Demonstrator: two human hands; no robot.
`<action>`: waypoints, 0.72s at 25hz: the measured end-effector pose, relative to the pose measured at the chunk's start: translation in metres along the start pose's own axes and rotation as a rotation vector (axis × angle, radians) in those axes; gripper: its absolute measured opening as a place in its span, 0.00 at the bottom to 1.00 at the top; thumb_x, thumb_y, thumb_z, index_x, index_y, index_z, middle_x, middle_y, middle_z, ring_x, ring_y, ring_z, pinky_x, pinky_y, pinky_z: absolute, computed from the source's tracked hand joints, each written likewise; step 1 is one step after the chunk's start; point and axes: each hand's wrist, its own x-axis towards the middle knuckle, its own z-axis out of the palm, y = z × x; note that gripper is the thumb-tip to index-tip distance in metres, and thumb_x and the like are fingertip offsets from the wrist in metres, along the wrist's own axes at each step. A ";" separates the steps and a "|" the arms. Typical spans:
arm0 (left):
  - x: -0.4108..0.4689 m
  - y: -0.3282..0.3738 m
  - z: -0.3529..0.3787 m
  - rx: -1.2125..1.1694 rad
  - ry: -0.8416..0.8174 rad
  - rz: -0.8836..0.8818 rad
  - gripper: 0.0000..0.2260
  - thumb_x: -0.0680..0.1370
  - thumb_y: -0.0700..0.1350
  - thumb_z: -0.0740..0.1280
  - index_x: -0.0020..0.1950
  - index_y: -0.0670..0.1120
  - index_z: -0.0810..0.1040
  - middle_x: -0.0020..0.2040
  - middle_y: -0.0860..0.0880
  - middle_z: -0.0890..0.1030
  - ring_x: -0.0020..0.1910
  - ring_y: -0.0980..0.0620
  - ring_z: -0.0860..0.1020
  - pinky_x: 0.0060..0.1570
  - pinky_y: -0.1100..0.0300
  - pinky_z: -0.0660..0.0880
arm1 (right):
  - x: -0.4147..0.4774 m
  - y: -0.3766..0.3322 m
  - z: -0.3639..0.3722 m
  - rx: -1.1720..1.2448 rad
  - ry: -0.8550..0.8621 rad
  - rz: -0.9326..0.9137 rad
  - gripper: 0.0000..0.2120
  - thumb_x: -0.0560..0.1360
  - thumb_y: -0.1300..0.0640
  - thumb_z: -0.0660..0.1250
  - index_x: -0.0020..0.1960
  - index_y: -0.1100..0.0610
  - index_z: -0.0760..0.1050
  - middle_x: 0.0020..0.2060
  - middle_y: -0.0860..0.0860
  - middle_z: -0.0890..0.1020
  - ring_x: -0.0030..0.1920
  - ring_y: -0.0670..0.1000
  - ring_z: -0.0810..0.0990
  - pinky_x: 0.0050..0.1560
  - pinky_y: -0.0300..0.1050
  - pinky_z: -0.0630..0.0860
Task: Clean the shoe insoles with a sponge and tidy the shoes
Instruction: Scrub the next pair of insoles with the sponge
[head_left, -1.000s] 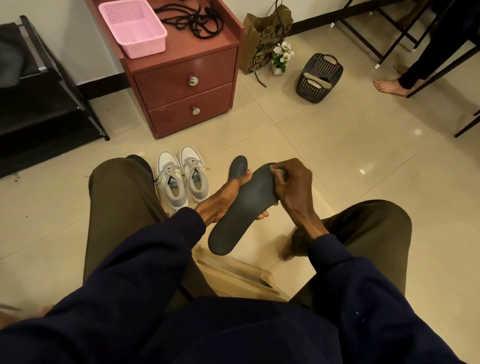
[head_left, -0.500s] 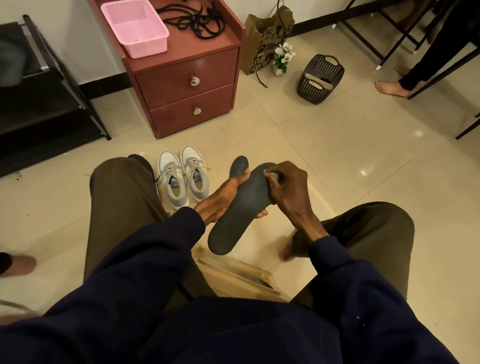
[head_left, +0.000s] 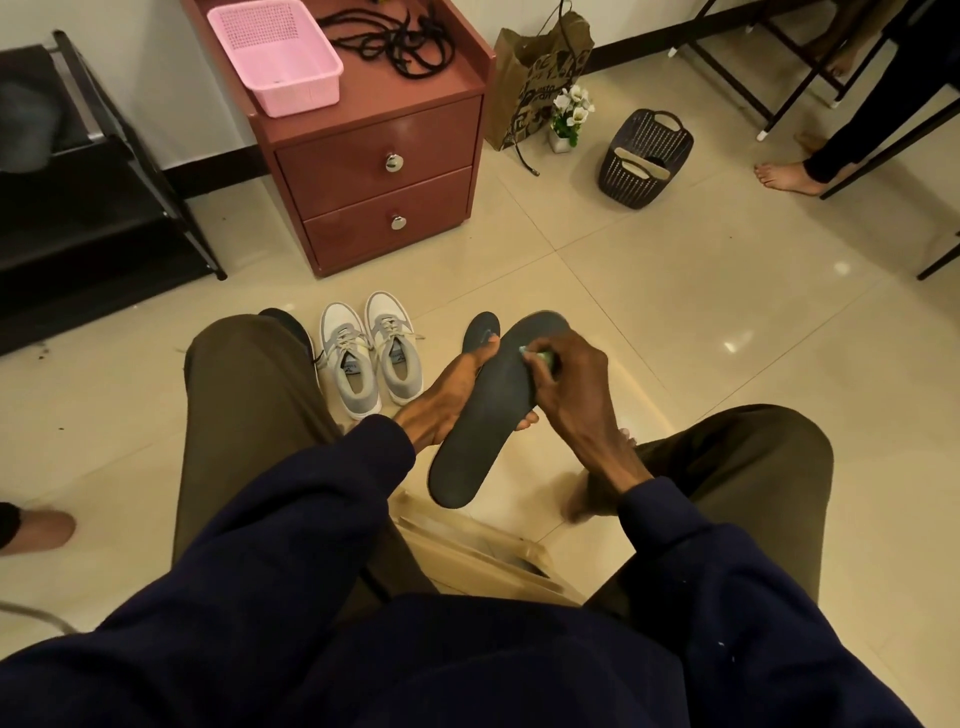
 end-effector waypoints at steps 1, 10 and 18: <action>0.001 0.003 -0.003 -0.006 0.027 0.033 0.26 0.84 0.61 0.59 0.64 0.41 0.80 0.56 0.39 0.84 0.49 0.41 0.83 0.58 0.46 0.78 | -0.009 -0.011 0.007 0.006 -0.058 -0.096 0.02 0.78 0.59 0.72 0.50 0.57 0.83 0.45 0.50 0.83 0.43 0.46 0.80 0.45 0.34 0.75; -0.002 0.007 -0.003 0.003 0.017 0.052 0.19 0.84 0.51 0.55 0.55 0.40 0.80 0.43 0.41 0.84 0.37 0.45 0.83 0.41 0.55 0.82 | 0.006 0.010 0.000 -0.105 0.048 -0.068 0.04 0.80 0.57 0.71 0.51 0.57 0.82 0.46 0.51 0.82 0.45 0.48 0.78 0.47 0.48 0.78; -0.010 0.017 -0.006 -0.168 -0.047 0.123 0.18 0.85 0.54 0.61 0.63 0.42 0.79 0.51 0.44 0.86 0.46 0.48 0.84 0.49 0.56 0.82 | -0.013 -0.024 0.014 -0.021 -0.183 -0.361 0.04 0.78 0.61 0.72 0.52 0.61 0.81 0.45 0.53 0.82 0.43 0.47 0.77 0.44 0.39 0.75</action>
